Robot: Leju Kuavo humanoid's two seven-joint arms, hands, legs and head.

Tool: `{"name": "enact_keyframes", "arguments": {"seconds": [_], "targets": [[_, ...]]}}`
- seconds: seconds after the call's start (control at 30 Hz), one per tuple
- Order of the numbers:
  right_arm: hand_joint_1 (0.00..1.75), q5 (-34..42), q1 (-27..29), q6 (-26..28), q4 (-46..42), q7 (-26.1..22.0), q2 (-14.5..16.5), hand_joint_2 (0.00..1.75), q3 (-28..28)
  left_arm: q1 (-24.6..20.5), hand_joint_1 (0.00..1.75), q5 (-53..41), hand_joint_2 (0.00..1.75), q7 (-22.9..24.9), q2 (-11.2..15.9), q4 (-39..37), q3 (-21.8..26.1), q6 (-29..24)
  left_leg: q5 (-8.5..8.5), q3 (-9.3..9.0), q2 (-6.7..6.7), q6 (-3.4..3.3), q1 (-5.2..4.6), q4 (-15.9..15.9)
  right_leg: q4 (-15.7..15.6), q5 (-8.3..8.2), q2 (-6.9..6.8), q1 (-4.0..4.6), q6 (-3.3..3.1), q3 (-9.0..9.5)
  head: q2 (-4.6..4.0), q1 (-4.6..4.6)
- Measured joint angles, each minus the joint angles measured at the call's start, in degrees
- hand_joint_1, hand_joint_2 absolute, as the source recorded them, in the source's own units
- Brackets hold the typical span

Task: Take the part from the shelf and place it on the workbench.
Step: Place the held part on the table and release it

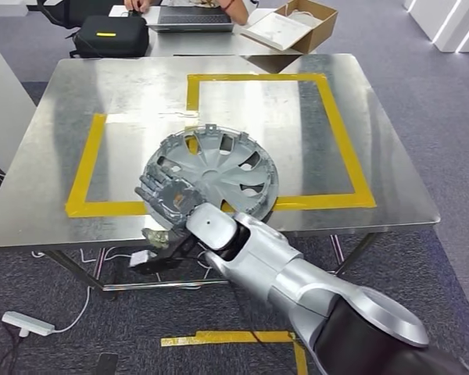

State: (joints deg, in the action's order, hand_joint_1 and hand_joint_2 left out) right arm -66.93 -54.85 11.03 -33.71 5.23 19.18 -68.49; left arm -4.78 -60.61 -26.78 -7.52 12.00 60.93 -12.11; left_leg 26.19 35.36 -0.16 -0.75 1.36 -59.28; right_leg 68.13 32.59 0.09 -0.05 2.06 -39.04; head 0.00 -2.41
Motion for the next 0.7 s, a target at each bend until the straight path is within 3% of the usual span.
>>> {"name": "enact_keyframes", "arguments": {"seconds": [0.07,0.1,0.13,0.2,0.27,0.4,0.47,0.53,0.57,0.6,0.63,0.7], "targets": [[0.00,8.54,1.77,9.05,-3.62,-3.98,-2.14,0.00,7.17,-0.10,0.00,-0.49,0.00,0.21,-0.02,0.00,-0.01,0.18,0.02,-0.03,-0.11,-0.22,-0.15,-0.01,6.16,1.91,0.00,-0.05,0.15,-2.95,0.00,-0.02],[0.00,13.20,3.26,12.64,-6.09,-7.14,-3.34,0.00,11.12,-0.17,0.00,-0.74,0.00,0.41,-0.03,0.00,-0.02,0.12,0.03,-0.07,-0.24,-0.26,-0.22,-0.01,6.45,1.35,0.00,-0.04,0.07,-3.16,0.00,0.00],[0.00,18.02,5.03,15.31,-8.92,-10.78,-4.59,0.00,15.15,-0.27,0.00,-0.94,0.00,0.61,-0.04,0.00,-0.02,-0.04,0.04,-0.13,-0.42,-0.27,-0.30,-0.01,4.49,-0.13,0.01,-0.01,-0.15,-2.27,0.00,0.01],[0.00,26.99,8.83,17.99,-15.27,-17.49,-6.76,0.00,23.02,-0.42,0.00,-1.20,0.00,0.82,-0.11,0.00,-0.02,-0.52,0.06,-0.24,-0.73,-0.25,-0.52,-0.02,-3.41,-3.70,-0.09,0.23,-1.02,1.57,0.00,-0.02],[0.00,33.20,12.26,18.56,-21.36,-21.80,-8.20,0.00,29.45,-0.48,0.00,-1.35,0.00,0.92,-0.22,0.00,-0.03,-0.95,0.06,-0.16,-0.71,0.02,-0.73,-0.05,-8.87,-5.26,-0.23,0.52,-1.56,4.37,0.00,-0.07],[0.00,41.55,19.21,19.23,-31.89,-26.97,-9.99,0.00,37.78,-0.65,0.00,-1.45,0.00,1.16,-0.34,0.01,-0.04,-1.32,0.47,-0.03,-0.29,1.07,-0.70,-0.30,-10.34,-5.72,-0.13,0.34,-1.97,5.13,0.00,-0.12],[0.00,43.89,22.65,19.76,-36.89,-28.55,-10.79,0.00,40.76,-0.71,0.00,-1.38,0.00,1.44,-0.32,0.02,-0.04,-1.40,2.97,1.38,-0.17,1.56,-0.67,-3.73,-10.93,-6.04,-0.27,-0.04,-2.32,5.46,0.00,-0.28],[0.00,44.99,26.08,20.17,-41.10,-29.51,-11.74,0.00,42.93,-0.59,0.00,-1.29,0.00,1.67,-0.28,0.02,-0.04,-1.47,6.44,4.34,-0.10,1.92,-0.52,-10.51,-10.98,-6.02,-0.31,-0.04,-2.44,5.50,0.00,-0.34],[0.00,45.29,27.86,20.34,-42.88,-29.83,-12.21,0.00,43.80,-0.51,0.00,-1.26,0.00,1.72,-0.23,0.02,-0.04,-1.52,7.25,5.49,-0.09,2.05,-0.45,-13.15,-10.96,-5.99,-0.30,-0.03,-2.45,5.50,0.00,-0.33],[0.00,45.44,29.49,20.53,-44.56,-30.12,-12.65,0.00,44.59,-0.47,0.00,-1.22,0.00,1.73,-0.17,0.02,-0.04,-1.58,7.05,5.91,-0.09,2.13,-0.41,-14.15,-10.91,-5.96,-0.26,-0.03,-2.45,5.50,0.00,-0.33],[0.00,45.45,30.86,20.77,-46.04,-30.35,-13.03,0.00,45.26,-0.46,0.00,-1.20,0.00,1.73,-0.09,0.02,-0.04,-1.63,5.79,5.34,-0.08,2.15,-0.38,-13.04,-10.82,-5.90,-0.19,-0.05,-2.40,5.49,0.00,-0.34],[0.00,45.29,32.80,21.17,-48.60,-30.73,-13.64,0.00,46.41,-0.54,0.00,-1.18,0.00,1.73,0.08,0.02,-0.04,-1.72,2.17,2.11,-0.07,2.01,-0.34,-6.60,-10.49,-5.69,0.01,-0.09,-2.11,5.47,0.00,-0.35]]}}
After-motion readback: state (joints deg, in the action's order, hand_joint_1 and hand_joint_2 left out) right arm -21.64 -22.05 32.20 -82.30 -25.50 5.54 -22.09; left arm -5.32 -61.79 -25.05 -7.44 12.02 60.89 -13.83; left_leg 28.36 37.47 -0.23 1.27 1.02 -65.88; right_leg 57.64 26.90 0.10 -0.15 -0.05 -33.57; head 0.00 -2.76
